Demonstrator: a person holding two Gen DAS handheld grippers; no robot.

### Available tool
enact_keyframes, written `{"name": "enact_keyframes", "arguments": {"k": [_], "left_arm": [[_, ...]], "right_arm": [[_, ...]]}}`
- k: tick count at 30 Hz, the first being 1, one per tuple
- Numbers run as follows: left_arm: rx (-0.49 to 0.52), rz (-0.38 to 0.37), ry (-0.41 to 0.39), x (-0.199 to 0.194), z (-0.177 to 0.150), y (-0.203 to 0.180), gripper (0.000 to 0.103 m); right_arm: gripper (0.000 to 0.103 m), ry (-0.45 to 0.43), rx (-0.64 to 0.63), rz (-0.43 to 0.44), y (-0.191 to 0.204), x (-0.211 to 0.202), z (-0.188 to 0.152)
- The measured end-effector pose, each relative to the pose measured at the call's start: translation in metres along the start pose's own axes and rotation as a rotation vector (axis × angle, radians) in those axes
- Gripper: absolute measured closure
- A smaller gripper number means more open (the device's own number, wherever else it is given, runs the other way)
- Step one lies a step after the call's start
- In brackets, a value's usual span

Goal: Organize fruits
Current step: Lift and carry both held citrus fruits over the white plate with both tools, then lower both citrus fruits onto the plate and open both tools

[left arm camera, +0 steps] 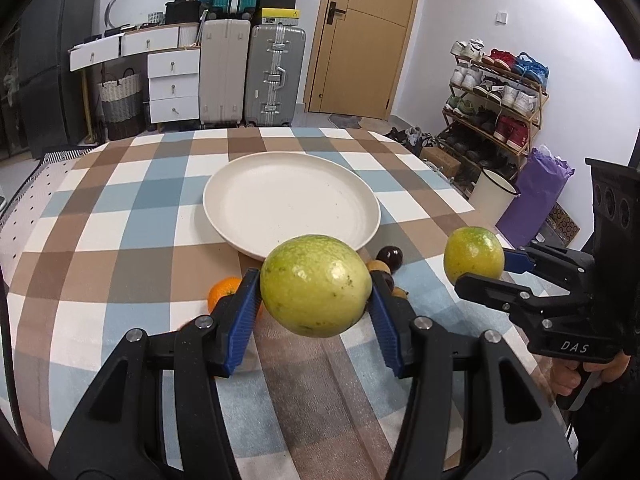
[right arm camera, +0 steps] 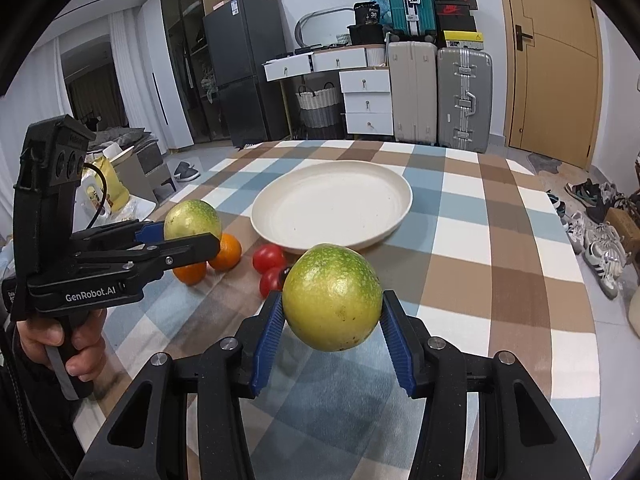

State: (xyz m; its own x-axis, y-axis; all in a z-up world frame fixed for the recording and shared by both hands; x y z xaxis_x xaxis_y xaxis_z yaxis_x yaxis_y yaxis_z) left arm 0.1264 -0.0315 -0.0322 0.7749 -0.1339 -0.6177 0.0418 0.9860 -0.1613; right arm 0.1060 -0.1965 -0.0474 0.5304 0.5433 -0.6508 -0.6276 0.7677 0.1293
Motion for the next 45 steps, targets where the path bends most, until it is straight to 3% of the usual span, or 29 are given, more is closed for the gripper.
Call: {"name": "enact_keyframes", "arguments": {"k": [25,33,45], "left_arm": [[-0.034,0.037,-0.083,0.036,0.051,0.027,0.053],[-0.039,0.056,-0.071,0.054,0.06,0.035,0.053],[-0.049,0.069,-0.035,0.079,0.046,0.042,0.053]], "right_arm": [[0.054,-0.105,0.055,0.043,-0.009,0.029,0.067],[0.054,-0.084,0.039,0.049,-0.012,0.053,0.077],[0.054,-0.018,0.076,0.053,-0.017,0.089,0.062]]}}
Point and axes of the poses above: each gripper's, at about its wrist camera, not at the fingertips, and x roughly the way its jaws point, y to its left, z to its top, the point moved 7 cm from there along x, roughly the way its jaws point, and after that the axes turned 1 degree about z, right-handed, at the moved point
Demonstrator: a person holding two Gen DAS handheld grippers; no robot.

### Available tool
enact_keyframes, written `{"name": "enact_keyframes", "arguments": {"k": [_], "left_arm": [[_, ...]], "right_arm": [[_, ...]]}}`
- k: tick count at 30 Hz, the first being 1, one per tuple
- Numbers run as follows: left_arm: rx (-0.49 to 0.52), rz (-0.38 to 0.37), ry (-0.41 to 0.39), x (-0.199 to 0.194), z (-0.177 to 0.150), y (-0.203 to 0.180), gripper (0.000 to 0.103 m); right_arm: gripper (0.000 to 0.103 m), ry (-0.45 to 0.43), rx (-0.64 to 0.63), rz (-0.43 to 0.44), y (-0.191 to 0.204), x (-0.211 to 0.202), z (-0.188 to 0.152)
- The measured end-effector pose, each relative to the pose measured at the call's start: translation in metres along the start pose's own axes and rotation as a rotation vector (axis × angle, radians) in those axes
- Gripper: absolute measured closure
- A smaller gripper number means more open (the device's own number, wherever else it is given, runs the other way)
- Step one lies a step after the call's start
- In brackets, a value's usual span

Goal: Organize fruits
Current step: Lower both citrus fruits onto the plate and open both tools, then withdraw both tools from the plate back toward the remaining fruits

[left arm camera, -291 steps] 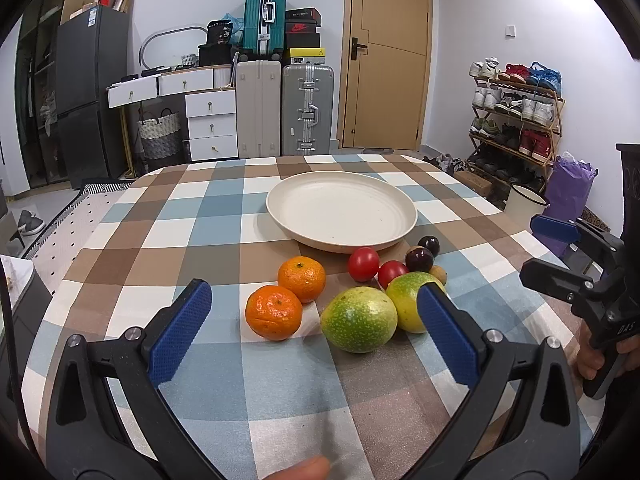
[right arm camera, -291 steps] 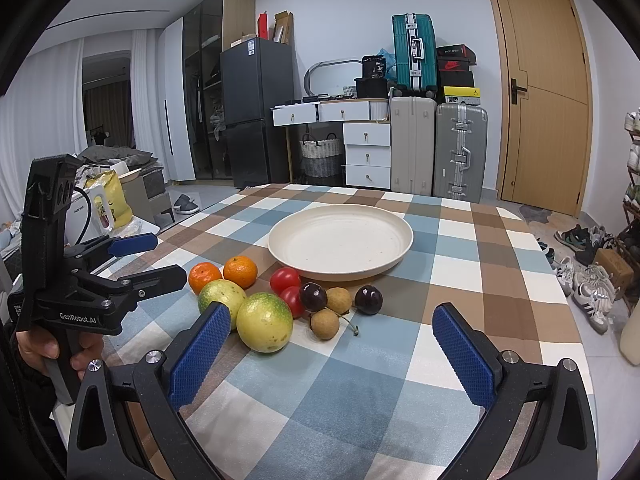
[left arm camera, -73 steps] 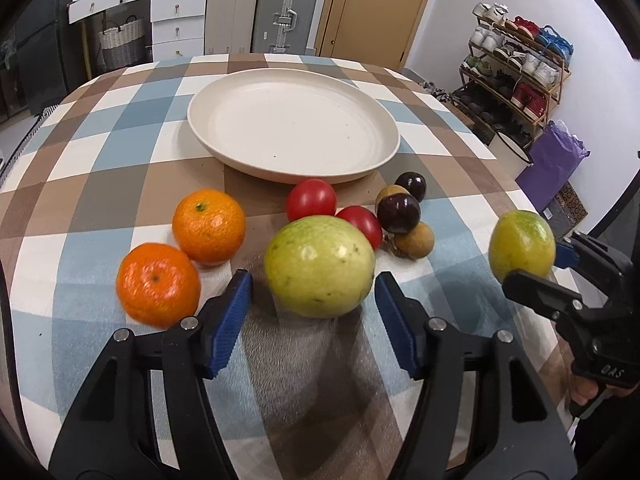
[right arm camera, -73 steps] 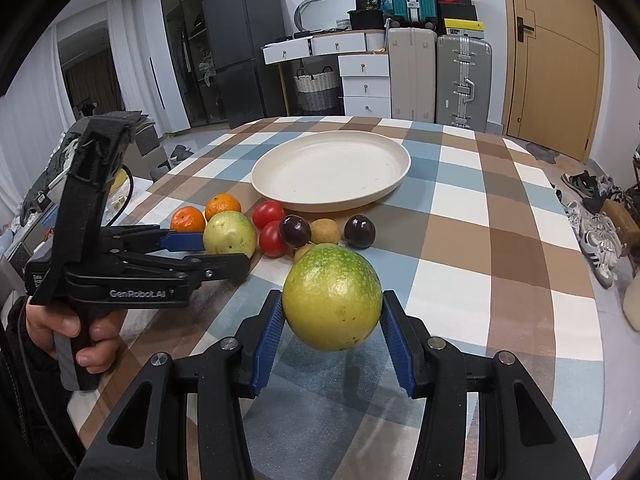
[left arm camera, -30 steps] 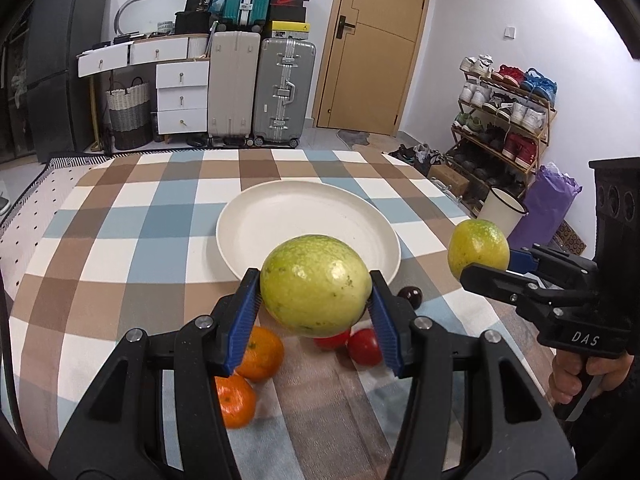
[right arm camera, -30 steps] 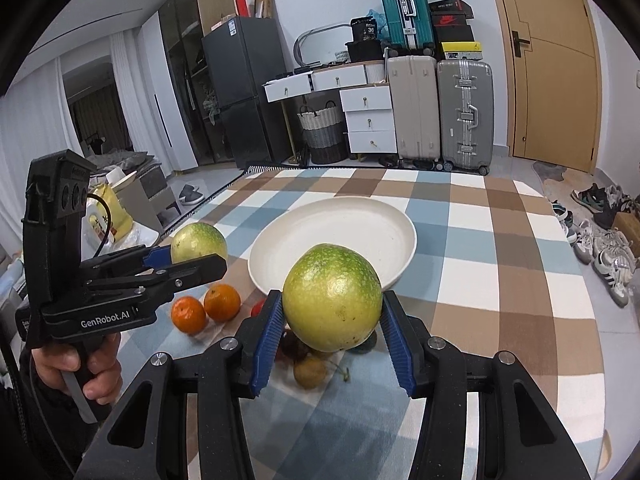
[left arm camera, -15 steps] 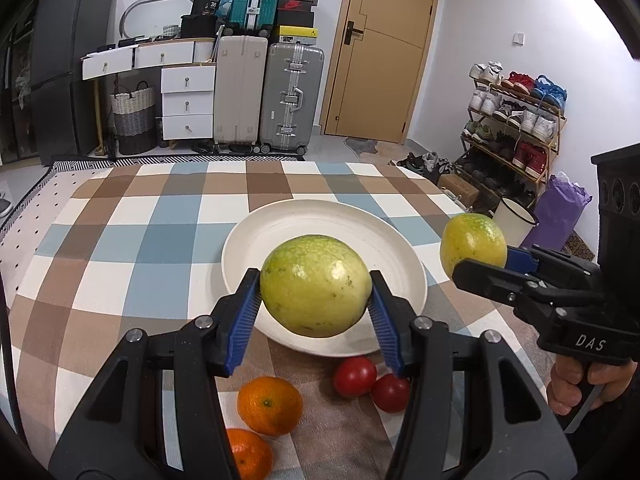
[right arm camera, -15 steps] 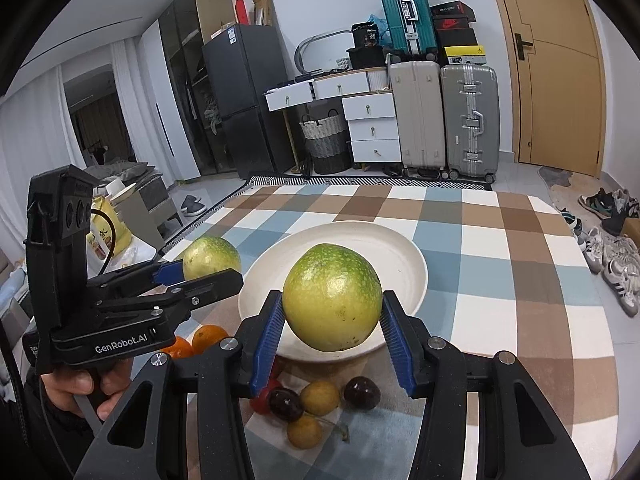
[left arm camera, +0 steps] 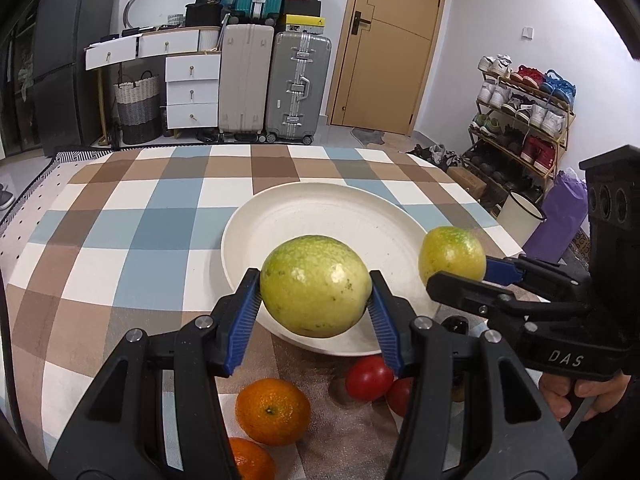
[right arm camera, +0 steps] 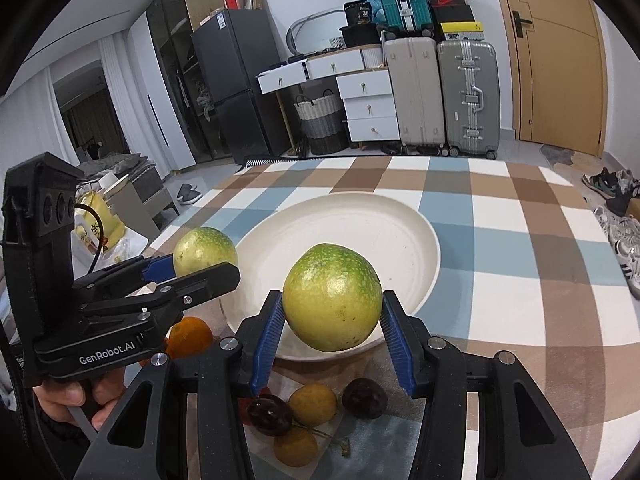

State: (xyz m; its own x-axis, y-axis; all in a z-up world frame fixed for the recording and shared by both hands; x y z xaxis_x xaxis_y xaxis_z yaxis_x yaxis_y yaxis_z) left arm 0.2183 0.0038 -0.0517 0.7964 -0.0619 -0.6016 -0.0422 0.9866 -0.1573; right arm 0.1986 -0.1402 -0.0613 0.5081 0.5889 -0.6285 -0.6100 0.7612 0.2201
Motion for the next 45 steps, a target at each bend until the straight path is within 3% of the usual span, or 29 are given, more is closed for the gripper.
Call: {"name": "enact_keyframes", "arguments": {"k": [16,22,26,27,28,31,33,37,45], "left_arm": [[0.032,0.0,0.023,0.011,-0.008,-0.008,0.056],[0.037,-0.002,0.029,0.012,-0.009,-0.009,0.056],[0.033,-0.011,0.025,0.008,-0.007,-0.009,0.056],[0.036,-0.015,0.024,0.007,-0.006,-0.009,0.054],[0.039,-0.011,0.023,0.005,-0.006,-0.009,0.045],[0.043,0.012,0.012,-0.001,-0.004,-0.007,0.02],[0.04,0.006,0.0,-0.008,-0.003,-0.005,0.019],[0.035,0.02,-0.014,-0.022,-0.006,0.001,0.001],[0.007,0.034,-0.016,-0.051,-0.026,0.017,0.001]], "right_arm": [[0.054,0.04,0.056,-0.022,-0.016,0.023,-0.001],[0.052,-0.011,0.039,-0.048,-0.016,0.013,0.003],[0.04,-0.022,0.048,-0.062,-0.02,0.006,0.003],[0.035,-0.024,0.048,-0.064,-0.021,0.004,0.003],[0.032,-0.027,0.048,-0.062,-0.021,0.002,0.003],[0.013,-0.042,0.052,-0.052,-0.023,-0.006,0.004],[0.004,-0.063,0.054,-0.06,-0.025,-0.014,0.005],[0.001,-0.06,0.043,-0.045,-0.026,-0.022,0.004],[0.0,-0.072,0.047,-0.061,-0.032,-0.043,-0.003]]}}
Point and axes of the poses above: each gripper's, at about its wrist camera, not at the fingertips, and x roughly the way its jaws point, y to its left, z to its top, the point moved 7 cm from there along x, roughly the way its jaws point, and after that the axes turned 1 degree about z, right-handed, at the moved point
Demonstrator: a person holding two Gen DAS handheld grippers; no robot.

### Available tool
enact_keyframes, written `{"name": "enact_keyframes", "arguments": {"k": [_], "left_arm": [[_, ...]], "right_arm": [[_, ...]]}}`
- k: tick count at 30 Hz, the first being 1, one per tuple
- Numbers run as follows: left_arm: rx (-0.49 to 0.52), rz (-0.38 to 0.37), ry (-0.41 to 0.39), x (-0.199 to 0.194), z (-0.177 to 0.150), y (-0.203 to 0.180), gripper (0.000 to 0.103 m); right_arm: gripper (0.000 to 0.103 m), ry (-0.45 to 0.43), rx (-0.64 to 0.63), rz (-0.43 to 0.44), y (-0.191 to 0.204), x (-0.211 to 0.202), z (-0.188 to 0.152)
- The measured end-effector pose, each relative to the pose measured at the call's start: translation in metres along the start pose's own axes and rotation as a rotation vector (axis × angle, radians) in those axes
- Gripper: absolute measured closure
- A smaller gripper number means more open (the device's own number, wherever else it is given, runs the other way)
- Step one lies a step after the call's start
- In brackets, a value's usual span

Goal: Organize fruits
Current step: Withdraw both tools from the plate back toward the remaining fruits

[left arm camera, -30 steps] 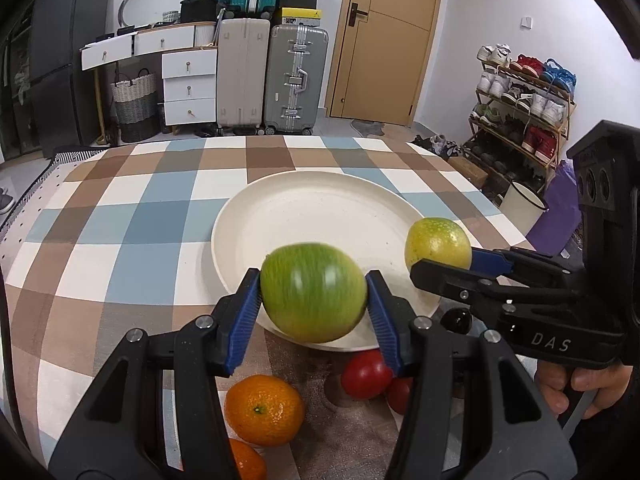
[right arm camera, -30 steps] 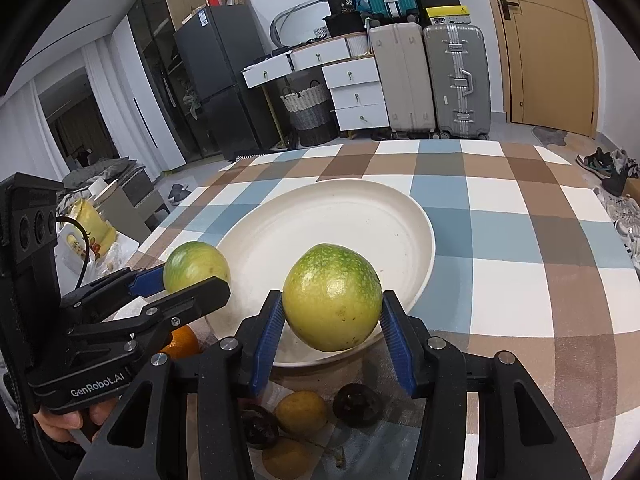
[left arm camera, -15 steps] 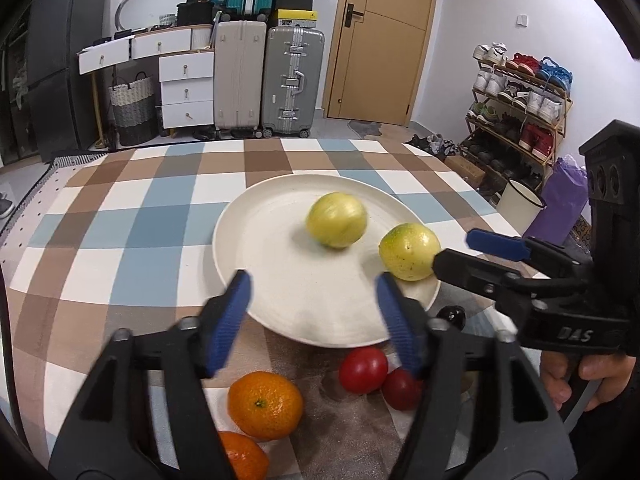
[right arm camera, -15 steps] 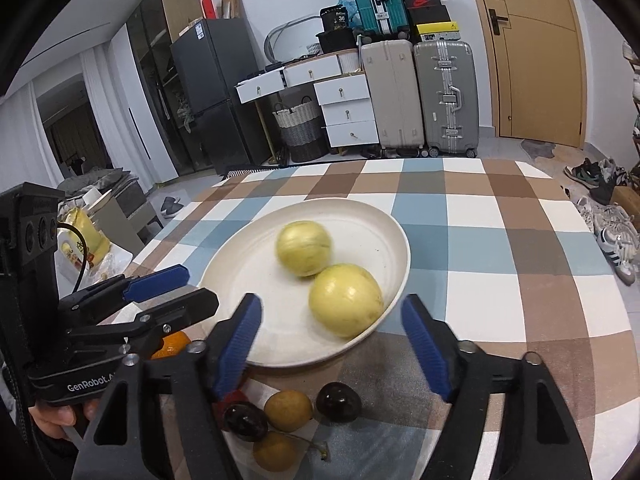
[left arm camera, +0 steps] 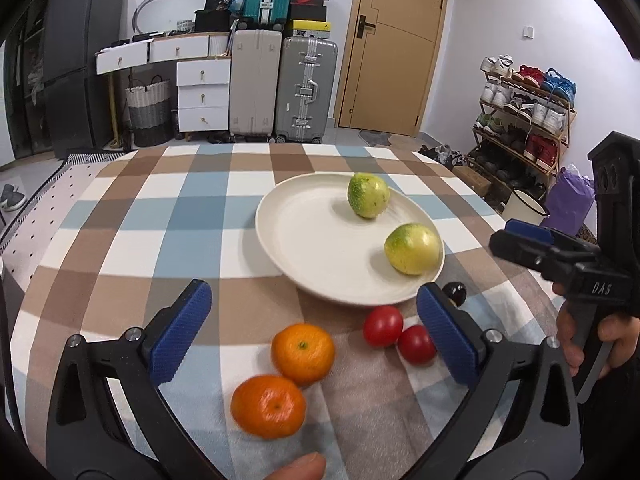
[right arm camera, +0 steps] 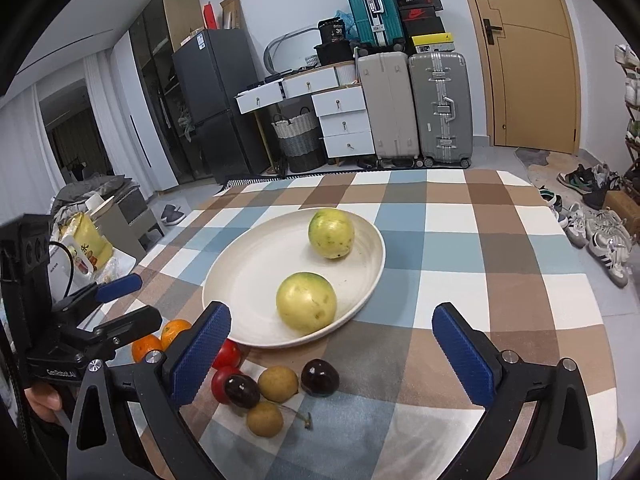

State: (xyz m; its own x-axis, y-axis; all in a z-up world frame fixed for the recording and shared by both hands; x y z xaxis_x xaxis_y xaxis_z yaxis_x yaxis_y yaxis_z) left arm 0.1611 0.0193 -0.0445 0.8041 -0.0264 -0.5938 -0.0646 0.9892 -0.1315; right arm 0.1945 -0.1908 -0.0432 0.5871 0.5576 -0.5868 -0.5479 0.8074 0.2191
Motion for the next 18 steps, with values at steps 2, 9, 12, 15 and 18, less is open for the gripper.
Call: {"name": "enact_keyframes", "arguments": {"k": [2,9,12,15,18], "left_arm": [[-0.002,0.01,0.009,-0.005,-0.003,0.003,0.001],[0.011,0.044,0.015,-0.029,-0.018,0.009,0.001],[0.017,0.05,0.029,-0.033,-0.026,0.011,0.001],[0.019,0.063,0.054,-0.034,-0.035,0.014,0.001],[0.002,0.048,0.075,-0.032,-0.041,0.017,0.001]], "right_arm": [[0.001,0.005,0.007,0.002,-0.001,-0.005,-0.003],[0.0,0.036,-0.024,-0.028,0.007,-0.019,-0.017],[0.001,0.064,-0.034,-0.049,0.01,-0.02,-0.025],[0.001,0.106,-0.04,-0.074,0.014,-0.019,-0.037],[0.001,0.154,-0.05,-0.106,0.016,-0.016,-0.048]]}}
Point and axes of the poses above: each gripper's, at about its wrist camera, not at the fingertips, and x roughly the way its jaws point, y to its left, z to its top, the point moved 7 cm from there along x, roughly the way its jaws point, and after that the axes turned 1 degree about z, right-handed, at the moved point
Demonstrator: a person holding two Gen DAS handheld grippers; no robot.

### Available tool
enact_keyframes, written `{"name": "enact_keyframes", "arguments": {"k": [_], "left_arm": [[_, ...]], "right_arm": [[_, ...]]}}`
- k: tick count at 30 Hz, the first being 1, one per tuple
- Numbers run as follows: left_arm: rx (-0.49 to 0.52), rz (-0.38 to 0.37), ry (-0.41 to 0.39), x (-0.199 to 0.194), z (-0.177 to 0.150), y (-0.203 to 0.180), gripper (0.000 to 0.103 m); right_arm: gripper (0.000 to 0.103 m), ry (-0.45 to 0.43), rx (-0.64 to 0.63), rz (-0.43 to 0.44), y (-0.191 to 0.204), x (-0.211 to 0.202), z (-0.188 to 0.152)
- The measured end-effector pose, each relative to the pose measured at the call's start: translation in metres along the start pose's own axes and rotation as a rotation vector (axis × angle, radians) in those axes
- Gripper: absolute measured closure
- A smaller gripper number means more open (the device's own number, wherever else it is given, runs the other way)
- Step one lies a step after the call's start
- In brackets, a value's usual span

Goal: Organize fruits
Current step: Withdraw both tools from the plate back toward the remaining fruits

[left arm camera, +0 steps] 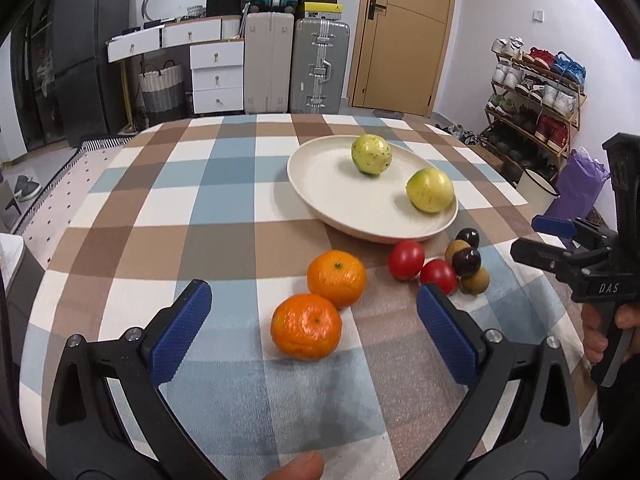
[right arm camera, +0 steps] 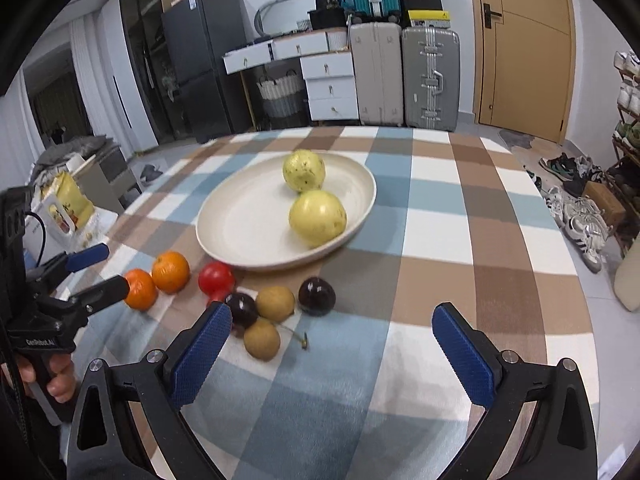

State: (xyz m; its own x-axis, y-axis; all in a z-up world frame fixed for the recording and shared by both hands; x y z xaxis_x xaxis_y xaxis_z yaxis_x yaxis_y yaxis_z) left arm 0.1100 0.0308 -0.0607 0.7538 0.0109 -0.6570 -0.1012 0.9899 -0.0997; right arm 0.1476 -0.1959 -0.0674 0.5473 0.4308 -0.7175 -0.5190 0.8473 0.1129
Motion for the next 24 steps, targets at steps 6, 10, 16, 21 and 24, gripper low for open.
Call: {"name": "enact_keyframes", "arguments": {"k": [6,10,16,21,24], "left_arm": [[-0.015,-0.002,0.037,0.008,-0.011,0.004,0.001],[-0.009,0.001,0.049,0.013,-0.012,0.003,0.001],[-0.029,0.0,0.071,0.019,-0.013,0.008,0.001],[-0.052,-0.009,0.089,0.024,-0.014,0.012,0.001],[-0.062,-0.008,0.1,0.026,-0.015,0.013,0.001]], "right_arm": [[0.001,0.047,-0.006,-0.009,0.006,0.007,-0.016],[0.001,0.079,-0.002,-0.005,0.01,0.015,-0.023],[0.005,0.121,-0.005,0.01,0.018,0.027,-0.028],[0.016,0.142,-0.016,0.012,0.025,0.035,-0.03],[0.024,0.137,-0.025,-0.002,0.028,0.035,-0.03]]}}
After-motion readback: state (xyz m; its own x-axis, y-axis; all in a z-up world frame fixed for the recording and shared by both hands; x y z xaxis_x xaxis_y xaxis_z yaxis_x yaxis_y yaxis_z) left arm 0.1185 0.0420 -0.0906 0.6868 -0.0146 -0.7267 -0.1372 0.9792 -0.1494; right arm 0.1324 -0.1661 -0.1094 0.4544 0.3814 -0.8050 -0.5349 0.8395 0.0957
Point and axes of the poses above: each gripper's, at about its wrist camera, not at the fingertips, and x roughly the way its jaws point, y to its left, z to its top, the point moved 7 cm from there along x, roughly the way its jaws point, and after that the axes turned 1 degree about z, right-handed, at the moved point
